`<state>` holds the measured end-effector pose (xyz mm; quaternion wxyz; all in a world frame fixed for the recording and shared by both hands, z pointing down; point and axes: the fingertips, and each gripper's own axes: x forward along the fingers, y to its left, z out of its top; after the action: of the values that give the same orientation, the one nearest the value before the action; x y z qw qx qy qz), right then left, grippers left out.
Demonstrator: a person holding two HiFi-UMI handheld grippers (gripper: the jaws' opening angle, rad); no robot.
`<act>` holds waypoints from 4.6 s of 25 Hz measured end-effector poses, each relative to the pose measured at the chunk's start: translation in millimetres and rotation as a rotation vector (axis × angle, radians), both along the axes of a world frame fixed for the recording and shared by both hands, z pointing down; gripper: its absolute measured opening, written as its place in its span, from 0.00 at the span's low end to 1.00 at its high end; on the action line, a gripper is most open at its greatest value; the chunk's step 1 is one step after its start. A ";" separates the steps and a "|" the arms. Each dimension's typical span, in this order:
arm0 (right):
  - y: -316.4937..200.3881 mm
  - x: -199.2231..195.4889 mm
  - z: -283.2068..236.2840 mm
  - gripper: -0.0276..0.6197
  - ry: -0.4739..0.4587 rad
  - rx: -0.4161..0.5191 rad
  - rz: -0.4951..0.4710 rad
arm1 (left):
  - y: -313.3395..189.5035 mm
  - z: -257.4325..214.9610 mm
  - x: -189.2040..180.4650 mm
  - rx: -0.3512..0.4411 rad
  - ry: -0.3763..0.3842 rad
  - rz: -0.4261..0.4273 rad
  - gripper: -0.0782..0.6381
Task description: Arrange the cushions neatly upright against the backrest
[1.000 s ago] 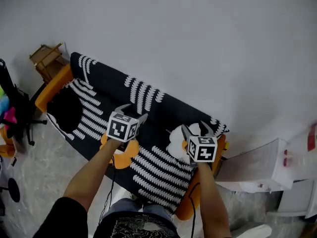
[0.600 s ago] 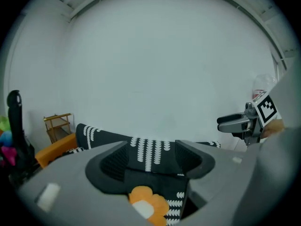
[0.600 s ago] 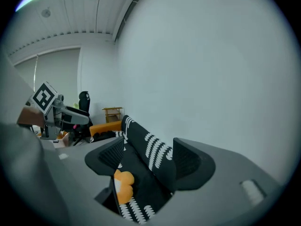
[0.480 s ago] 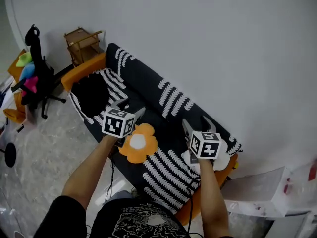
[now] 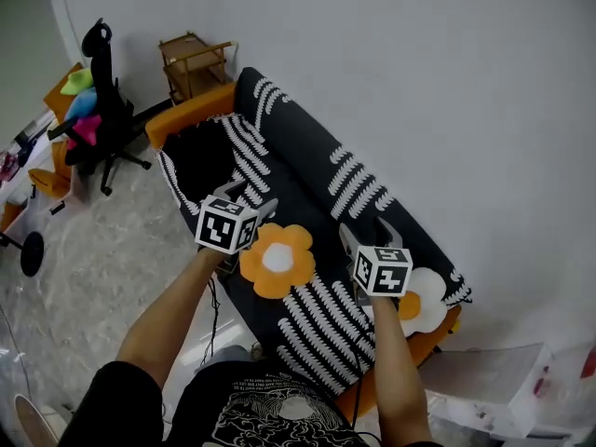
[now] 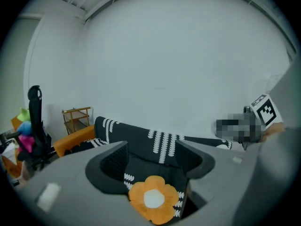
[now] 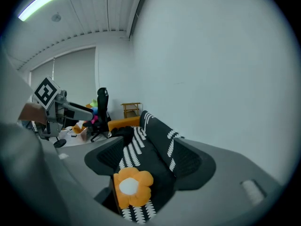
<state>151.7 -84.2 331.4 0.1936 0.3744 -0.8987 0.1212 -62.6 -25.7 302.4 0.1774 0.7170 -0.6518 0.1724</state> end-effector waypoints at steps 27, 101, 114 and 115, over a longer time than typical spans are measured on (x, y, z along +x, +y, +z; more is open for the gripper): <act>-15.4 -61.0 206.6 0.61 0.079 -0.341 0.246 | -83.9 209.2 -54.3 -0.388 0.001 0.420 0.55; -85.1 -122.6 83.2 0.45 -0.023 -0.171 0.307 | -147.2 95.2 -101.4 -0.249 0.206 0.457 0.48; -119.7 -220.0 26.4 0.45 -0.015 -0.066 0.140 | -159.9 40.1 -198.3 -0.139 0.170 0.329 0.48; -121.6 -231.6 24.4 0.45 -0.012 -0.062 0.130 | -160.6 38.3 -209.7 -0.133 0.169 0.320 0.48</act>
<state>-79.9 -205.8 355.8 0.1913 0.4252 -0.8694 0.1638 -272.4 -186.3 340.6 0.2491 0.8100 -0.4993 0.1803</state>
